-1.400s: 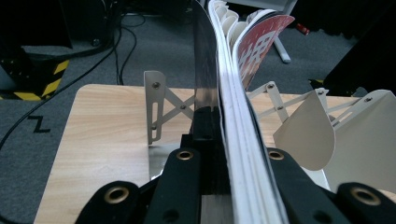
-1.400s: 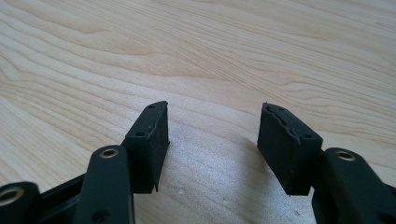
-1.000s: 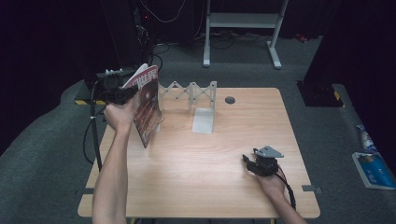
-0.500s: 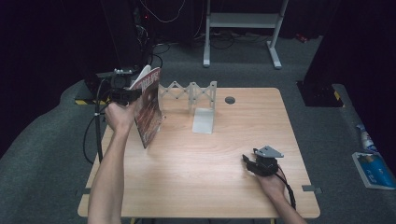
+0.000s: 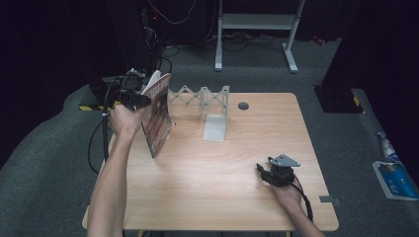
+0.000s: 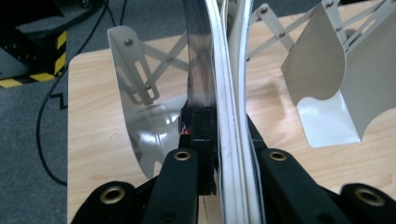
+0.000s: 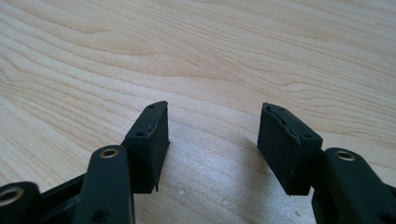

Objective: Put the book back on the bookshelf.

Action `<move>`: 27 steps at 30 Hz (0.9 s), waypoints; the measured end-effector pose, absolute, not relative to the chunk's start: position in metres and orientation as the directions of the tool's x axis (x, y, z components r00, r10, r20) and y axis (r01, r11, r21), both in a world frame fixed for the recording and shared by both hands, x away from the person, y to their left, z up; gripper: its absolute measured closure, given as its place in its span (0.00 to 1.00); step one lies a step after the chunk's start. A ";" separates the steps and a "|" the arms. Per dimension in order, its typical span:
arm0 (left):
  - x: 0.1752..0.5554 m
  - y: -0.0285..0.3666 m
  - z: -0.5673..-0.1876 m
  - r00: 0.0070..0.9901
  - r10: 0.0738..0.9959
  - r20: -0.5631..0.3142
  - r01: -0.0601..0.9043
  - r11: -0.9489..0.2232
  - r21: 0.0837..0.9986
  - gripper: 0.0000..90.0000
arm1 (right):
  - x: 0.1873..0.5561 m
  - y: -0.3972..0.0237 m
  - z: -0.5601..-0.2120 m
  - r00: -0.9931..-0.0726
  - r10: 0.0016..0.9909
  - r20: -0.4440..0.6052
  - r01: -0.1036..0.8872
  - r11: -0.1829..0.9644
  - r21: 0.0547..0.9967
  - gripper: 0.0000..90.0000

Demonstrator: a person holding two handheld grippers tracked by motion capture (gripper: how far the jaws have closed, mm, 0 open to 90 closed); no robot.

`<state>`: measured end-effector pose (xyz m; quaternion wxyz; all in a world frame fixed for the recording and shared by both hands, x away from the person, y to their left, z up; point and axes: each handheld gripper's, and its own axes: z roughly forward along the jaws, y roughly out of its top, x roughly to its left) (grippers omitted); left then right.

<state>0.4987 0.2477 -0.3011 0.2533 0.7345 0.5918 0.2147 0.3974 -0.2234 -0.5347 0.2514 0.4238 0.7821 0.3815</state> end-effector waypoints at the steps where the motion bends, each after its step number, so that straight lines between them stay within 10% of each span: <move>1: 0.499 0.248 -0.301 0.206 0.978 0.011 0.765 -0.168 0.622 0.91 | 0.397 -0.223 -0.535 -0.515 0.854 -0.072 0.470 0.351 0.810 0.48; 27: 0.498 0.257 -0.302 0.130 0.991 -0.045 0.672 -0.054 0.739 0.93 | 0.397 -0.223 -0.535 -0.514 0.855 -0.071 0.471 0.350 0.810 0.48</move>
